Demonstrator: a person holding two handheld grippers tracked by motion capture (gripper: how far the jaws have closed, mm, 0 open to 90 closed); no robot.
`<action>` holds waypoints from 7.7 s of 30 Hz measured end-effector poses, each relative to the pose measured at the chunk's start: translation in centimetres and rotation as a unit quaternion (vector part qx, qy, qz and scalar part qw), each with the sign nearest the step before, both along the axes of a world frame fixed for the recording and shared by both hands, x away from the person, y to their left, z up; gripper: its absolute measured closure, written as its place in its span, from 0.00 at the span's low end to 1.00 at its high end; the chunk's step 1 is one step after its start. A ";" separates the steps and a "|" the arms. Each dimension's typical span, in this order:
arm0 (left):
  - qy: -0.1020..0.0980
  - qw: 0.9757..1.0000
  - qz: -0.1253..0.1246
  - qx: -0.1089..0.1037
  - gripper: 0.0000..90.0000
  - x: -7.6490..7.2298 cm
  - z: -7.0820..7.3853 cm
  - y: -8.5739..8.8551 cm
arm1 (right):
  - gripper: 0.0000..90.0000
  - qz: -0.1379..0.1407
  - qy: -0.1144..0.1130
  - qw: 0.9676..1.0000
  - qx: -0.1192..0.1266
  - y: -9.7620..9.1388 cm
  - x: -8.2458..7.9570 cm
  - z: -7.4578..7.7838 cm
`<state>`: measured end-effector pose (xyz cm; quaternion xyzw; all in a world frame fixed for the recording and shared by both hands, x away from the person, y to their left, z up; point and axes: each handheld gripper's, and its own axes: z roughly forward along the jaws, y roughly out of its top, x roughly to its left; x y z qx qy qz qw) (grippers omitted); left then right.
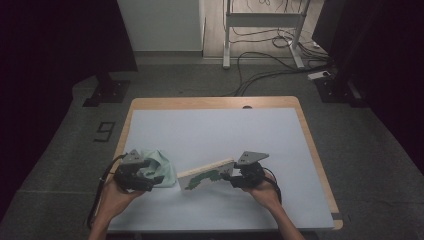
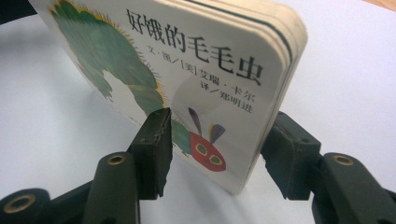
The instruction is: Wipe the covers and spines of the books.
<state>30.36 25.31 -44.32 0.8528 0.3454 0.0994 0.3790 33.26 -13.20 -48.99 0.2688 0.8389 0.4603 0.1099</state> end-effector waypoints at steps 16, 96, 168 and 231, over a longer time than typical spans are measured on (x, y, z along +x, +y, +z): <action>0.003 0.997 -0.080 0.013 0.48 -0.7 -1.0 -5.7 | 0.50 0.002 0.003 1.000 0.002 0.0 0.1 0.1; 0.014 1.000 -0.013 -0.002 0.16 -3.1 -2.6 -7.5 | 0.32 -0.001 0.066 0.998 -0.016 -1.2 -2.0 1.3; 0.022 1.000 -0.012 0.014 0.16 -3.4 -6.3 -7.3 | 0.30 -0.038 0.056 0.997 -0.036 -3.8 -3.8 -3.6; 0.003 0.993 0.099 0.067 0.58 5.8 -7.1 0.8 | 0.00 -0.141 0.041 0.986 -0.084 -9.3 -3.3 -4.8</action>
